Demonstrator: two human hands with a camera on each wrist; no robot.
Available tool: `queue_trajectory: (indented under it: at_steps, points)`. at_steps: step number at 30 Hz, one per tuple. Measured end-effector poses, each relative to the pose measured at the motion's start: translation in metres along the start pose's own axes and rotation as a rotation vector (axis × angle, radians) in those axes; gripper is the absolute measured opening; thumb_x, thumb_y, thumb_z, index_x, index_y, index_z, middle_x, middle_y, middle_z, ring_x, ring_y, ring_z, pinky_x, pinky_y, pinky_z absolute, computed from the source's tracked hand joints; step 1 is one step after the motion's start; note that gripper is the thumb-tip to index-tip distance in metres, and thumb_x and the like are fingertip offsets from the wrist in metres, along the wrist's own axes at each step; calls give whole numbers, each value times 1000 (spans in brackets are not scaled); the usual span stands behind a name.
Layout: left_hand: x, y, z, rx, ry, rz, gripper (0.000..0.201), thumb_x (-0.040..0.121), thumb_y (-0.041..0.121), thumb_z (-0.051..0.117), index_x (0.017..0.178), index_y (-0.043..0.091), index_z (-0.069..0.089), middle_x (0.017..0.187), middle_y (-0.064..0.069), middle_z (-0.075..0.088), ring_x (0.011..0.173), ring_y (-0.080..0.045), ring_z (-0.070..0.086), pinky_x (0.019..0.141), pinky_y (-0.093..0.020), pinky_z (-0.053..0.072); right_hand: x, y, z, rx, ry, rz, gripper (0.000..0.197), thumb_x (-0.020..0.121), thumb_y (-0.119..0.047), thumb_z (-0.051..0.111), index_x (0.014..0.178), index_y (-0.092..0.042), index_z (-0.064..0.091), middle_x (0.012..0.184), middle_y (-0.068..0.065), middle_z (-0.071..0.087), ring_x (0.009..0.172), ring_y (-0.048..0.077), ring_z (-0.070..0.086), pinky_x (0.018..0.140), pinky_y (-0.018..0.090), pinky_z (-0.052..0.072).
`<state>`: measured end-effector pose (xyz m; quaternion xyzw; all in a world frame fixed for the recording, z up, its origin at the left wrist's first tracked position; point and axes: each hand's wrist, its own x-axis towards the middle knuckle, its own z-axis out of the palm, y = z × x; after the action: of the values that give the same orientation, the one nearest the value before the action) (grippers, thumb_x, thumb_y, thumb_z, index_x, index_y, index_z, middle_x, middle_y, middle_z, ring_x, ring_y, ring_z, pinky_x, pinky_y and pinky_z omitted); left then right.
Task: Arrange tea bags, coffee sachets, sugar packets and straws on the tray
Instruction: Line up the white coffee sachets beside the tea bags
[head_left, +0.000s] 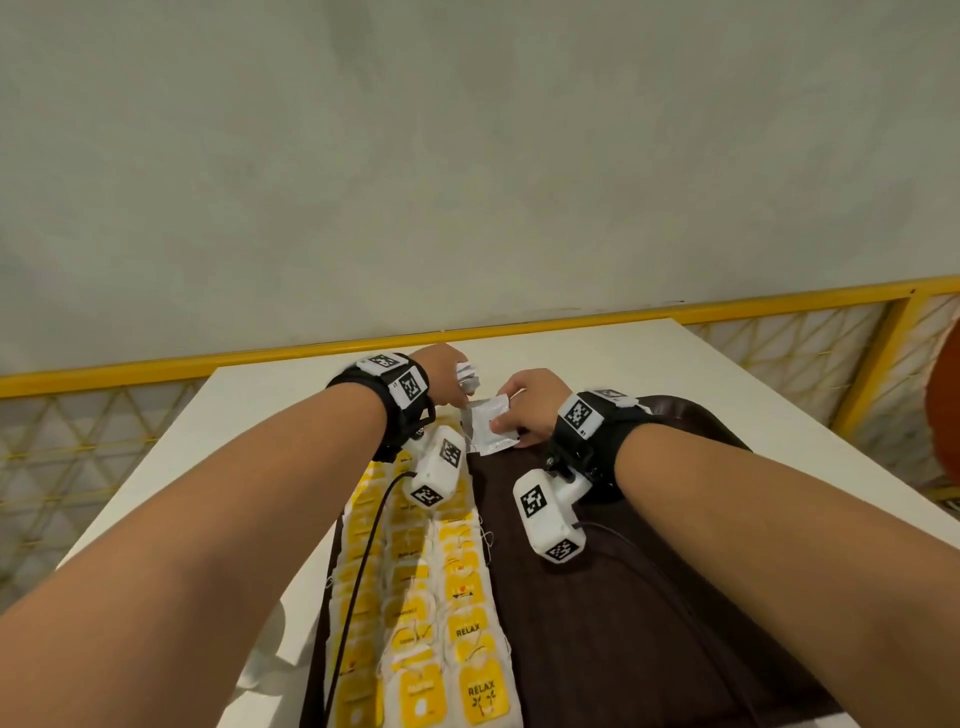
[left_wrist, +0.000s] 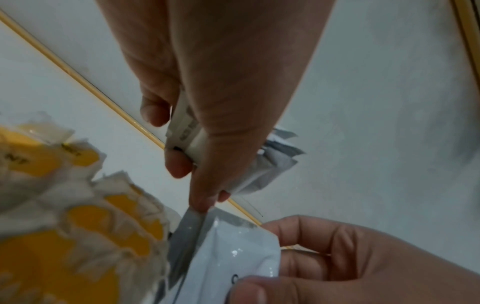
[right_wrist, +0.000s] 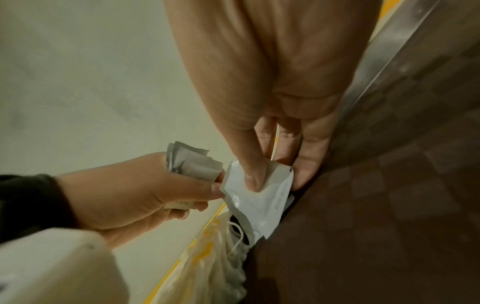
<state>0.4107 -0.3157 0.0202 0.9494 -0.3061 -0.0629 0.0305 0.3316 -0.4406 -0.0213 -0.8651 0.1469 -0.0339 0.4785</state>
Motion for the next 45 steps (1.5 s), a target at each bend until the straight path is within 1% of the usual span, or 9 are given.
queue_trajectory:
  at_steps: [7,13,22,28,31,34,37,40,45]
  points:
    - [4,-2,7,-75,16,-50,36,83,22,71,115,10,58,108,-7,64,83,-18,57,69,-26,42,3,4,2,-147,20,14,42,67,-12,86,96,-15,55,92,10,66,80,29,70,70,43,60]
    - [2,-2,6,-110,11,-74,19,83,18,70,91,14,53,90,-3,59,76,-17,56,55,-21,40,2,2,6,-241,15,14,52,62,-28,88,96,-19,50,98,6,67,88,25,66,83,43,56]
    - [-3,-3,3,-193,-2,-77,17,84,14,69,91,11,54,76,-1,57,74,-19,58,54,-20,41,2,3,12,-224,-10,23,45,66,-24,87,86,-21,47,89,9,70,79,26,72,80,44,58]
    - [-5,-2,1,-205,-16,-67,26,82,13,71,70,16,48,87,-8,61,76,-21,58,56,-21,41,0,6,10,-217,1,8,45,66,-23,87,91,-18,49,87,9,69,79,26,72,79,44,58]
    - [-9,-2,-1,-234,-14,-69,24,83,14,70,73,15,48,87,-8,61,77,-21,58,56,-21,41,0,6,8,-232,-5,-7,40,68,-21,85,83,-17,48,87,13,71,78,28,72,81,44,58]
    - [-11,-5,-1,-304,9,-77,18,83,15,70,85,11,53,87,-7,61,77,-20,59,58,-22,42,0,8,8,-249,-11,-38,44,69,-20,83,66,-21,39,87,20,72,63,26,63,75,30,53]
    - [-15,-11,-2,-516,92,-83,19,83,19,71,87,14,53,85,-5,62,71,-13,61,59,-21,45,-3,4,5,-204,51,-37,35,75,-27,79,71,-19,44,85,12,67,76,31,70,74,33,56]
    - [-30,-11,-5,-1026,125,-73,20,85,26,71,93,14,58,83,-3,63,70,-12,61,69,-25,52,-8,-7,-5,19,144,-146,15,83,-16,71,90,-14,57,85,5,62,81,26,67,74,37,59]
    - [-58,-3,-13,-1365,-23,67,43,93,51,41,94,12,60,67,-2,63,56,-11,60,57,-20,54,-31,-35,-13,246,80,-417,31,83,-11,72,113,-13,64,96,0,64,73,13,62,69,26,58]
